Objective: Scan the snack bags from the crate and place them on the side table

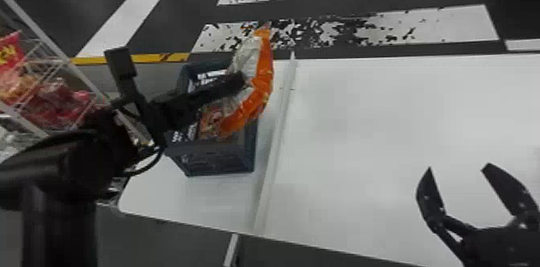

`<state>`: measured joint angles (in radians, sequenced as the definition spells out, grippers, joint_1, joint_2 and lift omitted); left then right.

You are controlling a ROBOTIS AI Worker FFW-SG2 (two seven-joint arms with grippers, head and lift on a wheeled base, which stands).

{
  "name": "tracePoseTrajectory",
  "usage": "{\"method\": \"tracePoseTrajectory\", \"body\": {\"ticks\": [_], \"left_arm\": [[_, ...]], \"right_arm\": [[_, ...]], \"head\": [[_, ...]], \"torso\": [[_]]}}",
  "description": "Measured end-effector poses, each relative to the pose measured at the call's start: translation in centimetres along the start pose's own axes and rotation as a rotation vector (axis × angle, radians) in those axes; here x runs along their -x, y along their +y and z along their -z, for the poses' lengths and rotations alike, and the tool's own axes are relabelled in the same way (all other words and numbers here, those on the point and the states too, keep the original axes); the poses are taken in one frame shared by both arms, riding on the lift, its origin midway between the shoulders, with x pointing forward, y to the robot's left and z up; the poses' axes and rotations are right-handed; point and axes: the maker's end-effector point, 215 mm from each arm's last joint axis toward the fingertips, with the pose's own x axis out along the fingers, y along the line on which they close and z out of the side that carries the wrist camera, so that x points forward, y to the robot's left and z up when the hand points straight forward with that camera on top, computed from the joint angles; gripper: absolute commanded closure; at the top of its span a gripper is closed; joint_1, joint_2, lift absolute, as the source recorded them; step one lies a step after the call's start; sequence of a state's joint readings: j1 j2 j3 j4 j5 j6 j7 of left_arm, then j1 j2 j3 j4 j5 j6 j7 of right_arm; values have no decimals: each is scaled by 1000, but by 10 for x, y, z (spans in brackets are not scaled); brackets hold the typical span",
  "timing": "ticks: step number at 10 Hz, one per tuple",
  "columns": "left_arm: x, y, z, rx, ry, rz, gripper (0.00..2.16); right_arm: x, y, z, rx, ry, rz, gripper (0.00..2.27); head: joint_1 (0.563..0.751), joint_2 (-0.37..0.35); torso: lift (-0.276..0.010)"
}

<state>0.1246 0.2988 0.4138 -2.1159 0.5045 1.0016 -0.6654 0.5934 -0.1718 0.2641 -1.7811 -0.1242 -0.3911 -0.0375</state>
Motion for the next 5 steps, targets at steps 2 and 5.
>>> {"method": "tracePoseTrajectory", "body": {"ticks": [2,5], "left_arm": [[-39,-57,32,7,38,91,2135],[-100,-109,89,-50,120,123,2138]], "right_arm": [[1,-1,-2,-1,-5,3,80],[4,-6,-9,2,-24,14,80]], "head": [[695,121],[695,1]], "torso": [[-81],[-81]]}}
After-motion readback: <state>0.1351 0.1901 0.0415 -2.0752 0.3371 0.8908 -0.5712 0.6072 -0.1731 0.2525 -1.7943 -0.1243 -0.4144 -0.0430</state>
